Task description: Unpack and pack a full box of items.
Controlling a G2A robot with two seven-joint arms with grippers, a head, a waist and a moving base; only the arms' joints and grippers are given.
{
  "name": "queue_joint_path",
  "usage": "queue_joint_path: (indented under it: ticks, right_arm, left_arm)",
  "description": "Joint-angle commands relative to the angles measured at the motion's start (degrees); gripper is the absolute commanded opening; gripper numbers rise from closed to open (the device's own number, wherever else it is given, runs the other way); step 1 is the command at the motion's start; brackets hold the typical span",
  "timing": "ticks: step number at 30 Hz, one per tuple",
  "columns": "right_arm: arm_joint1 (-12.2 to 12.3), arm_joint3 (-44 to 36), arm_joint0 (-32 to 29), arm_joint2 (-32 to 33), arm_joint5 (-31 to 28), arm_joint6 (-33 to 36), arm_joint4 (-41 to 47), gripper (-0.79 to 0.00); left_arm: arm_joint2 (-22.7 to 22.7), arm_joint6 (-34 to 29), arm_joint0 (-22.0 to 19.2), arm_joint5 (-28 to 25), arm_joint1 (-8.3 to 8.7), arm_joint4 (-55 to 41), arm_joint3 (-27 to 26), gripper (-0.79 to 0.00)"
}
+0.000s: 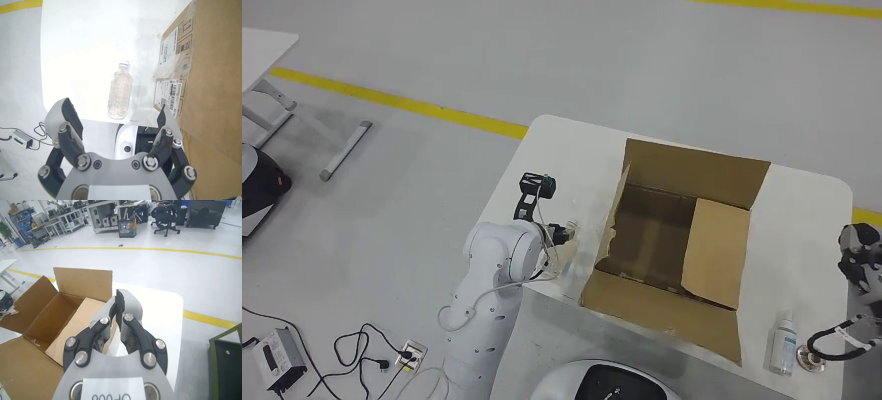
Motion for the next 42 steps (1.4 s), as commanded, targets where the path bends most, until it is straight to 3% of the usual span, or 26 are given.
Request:
queue_joint_path:
  ticks: [1,8,16,19,23,27,38,42]
  right_arm:
    - [-0.1,-0.1,-0.3,-1.5,2.2,-2.4,-3.5,-0.785]
    - [-1.0,2.4,-1.0,-8.5,11.4,-10.5,-15.0,-0.785]
    - [-1.0,2.4,-1.0,-8.5,11.4,-10.5,-15.0,-0.785]
    - [-1.0,2.4,-1.0,-8.5,11.4,-10.5,-15.0,-0.785]
    - [-1.0,2.4,-1.0,-8.5,11.4,-10.5,-15.0,-0.785]
    - [-1.0,2.4,-1.0,-8.5,11.4,-10.5,-15.0,-0.785]
    - [-1.1,5.4,-1.7,-8.5,9.7,-12.4,-15.3,-0.785]
    - [-1.3,7.6,-2.3,-8.6,8.4,-14.5,-13.1,-0.785]
  left_arm:
    - [0.0,0.0,0.0,0.0,0.0,0.0,0.0,0.0]
    - [0.0,0.0,0.0,0.0,0.0,0.0,0.0,0.0]
    - [0.0,0.0,0.0,0.0,0.0,0.0,0.0,0.0]
    - [0.3,4.4,0.8,1.4,0.09,2.1,0.0,0.0]
    - [2.9,8.4,0.6,5.1,-0.1,4.9,-2.0,0.0]
    - [6.5,9.0,-2.2,7.6,-0.58,2.9,-4.2,0.0]
    - [16.6,9.1,-7.7,5.4,-1.56,-7.3,-8.3,0.0]
    - [16.9,8.8,-8.0,5.2,-1.57,-7.7,-8.3,0.0]
